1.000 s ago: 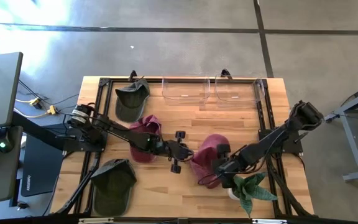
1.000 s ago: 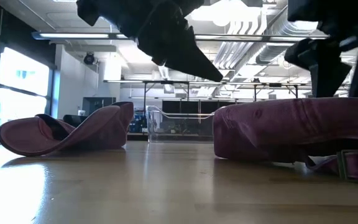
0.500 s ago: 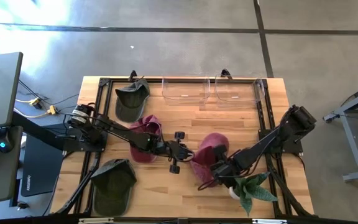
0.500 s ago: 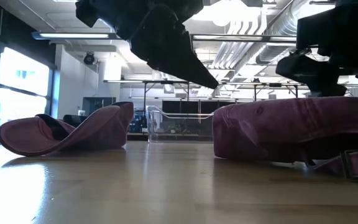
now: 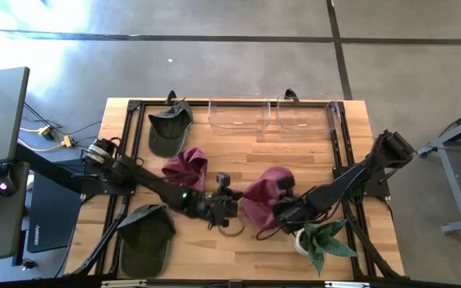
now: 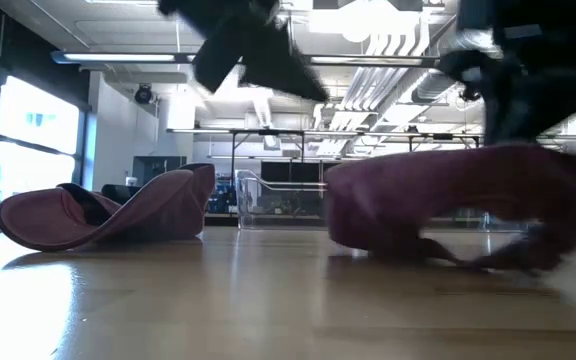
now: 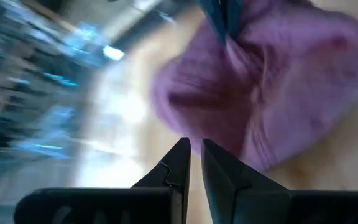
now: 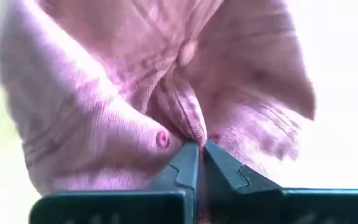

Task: Pick & Place hat
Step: Put the right red cap into the left transparent bin

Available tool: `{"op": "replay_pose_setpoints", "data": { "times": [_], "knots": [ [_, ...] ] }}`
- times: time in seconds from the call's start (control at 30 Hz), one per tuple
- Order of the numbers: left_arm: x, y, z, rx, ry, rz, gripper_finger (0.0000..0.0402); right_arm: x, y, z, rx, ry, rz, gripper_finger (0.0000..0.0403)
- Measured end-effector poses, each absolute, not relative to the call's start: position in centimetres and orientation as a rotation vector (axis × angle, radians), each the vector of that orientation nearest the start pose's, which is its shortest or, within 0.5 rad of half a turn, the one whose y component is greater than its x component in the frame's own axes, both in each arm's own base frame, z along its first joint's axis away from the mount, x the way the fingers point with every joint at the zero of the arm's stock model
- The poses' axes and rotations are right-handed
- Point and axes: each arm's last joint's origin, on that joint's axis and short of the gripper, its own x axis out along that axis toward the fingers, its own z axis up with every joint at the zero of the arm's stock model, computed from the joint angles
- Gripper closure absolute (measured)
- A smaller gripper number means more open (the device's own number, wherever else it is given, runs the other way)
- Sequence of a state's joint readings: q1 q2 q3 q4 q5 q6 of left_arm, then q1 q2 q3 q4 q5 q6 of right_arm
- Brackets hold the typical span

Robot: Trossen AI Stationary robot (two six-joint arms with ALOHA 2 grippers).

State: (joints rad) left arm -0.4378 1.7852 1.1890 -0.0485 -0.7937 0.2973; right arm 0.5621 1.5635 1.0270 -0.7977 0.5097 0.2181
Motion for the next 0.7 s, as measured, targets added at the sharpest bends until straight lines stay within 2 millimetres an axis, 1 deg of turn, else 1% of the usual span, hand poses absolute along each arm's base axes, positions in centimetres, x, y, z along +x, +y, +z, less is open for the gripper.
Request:
{"op": "replay_pose_setpoints", "data": {
  "times": [0.07,0.13,0.2,0.23,0.27,0.33,0.4,0.47,0.53,0.6,0.7],
  "knots": [
    [35.0,-15.3,22.1,0.74,0.587,0.286,0.0367,24.2,13.7,21.9,-0.511,1.057,-0.13,0.0394],
    [34.5,-16.0,22.4,0.776,0.581,0.301,0.0367,23.9,13.6,23.4,-0.524,0.955,-0.174,0.039],
    [33.2,-16.5,23.9,0.781,0.561,0.314,0.0367,23.6,13.8,24.8,-0.528,0.848,-0.199,0.0393],
    [32.8,-16.5,25.0,0.754,0.533,0.317,0.0367,23.5,13.9,25.2,-0.53,0.797,-0.203,0.0396],
    [32.3,-16.5,26.0,0.726,0.507,0.314,0.0367,23.4,14.0,25.4,-0.535,0.751,-0.198,0.0397],
    [31.3,-16.6,27.4,0.695,0.482,0.29,0.0367,23.8,14.1,25.6,-0.523,0.651,-0.154,0.0397],
    [30.4,-16.5,28.6,0.678,0.46,0.278,0.0367,24.6,13.9,25.4,-0.507,0.551,-0.093,0.0394],
    [29.4,-16.5,29.9,0.664,0.427,0.328,0.0367,25.4,13.5,25.0,-0.484,0.45,-0.028,0.0395],
    [28.0,-16.5,31.3,0.642,0.397,0.394,0.0367,26.2,13.1,25.1,-0.421,0.334,0.013,0.0398],
    [26.5,-16.5,32.4,0.587,0.368,0.434,0.0367,26.7,12.7,25.8,-0.302,0.203,0.029,0.0398],
    [25.2,-16.3,32.7,0.5,0.367,0.447,0.0367,26.9,11.7,26.1,-0.066,0.086,-0.001,0.0396]
  ]
}}
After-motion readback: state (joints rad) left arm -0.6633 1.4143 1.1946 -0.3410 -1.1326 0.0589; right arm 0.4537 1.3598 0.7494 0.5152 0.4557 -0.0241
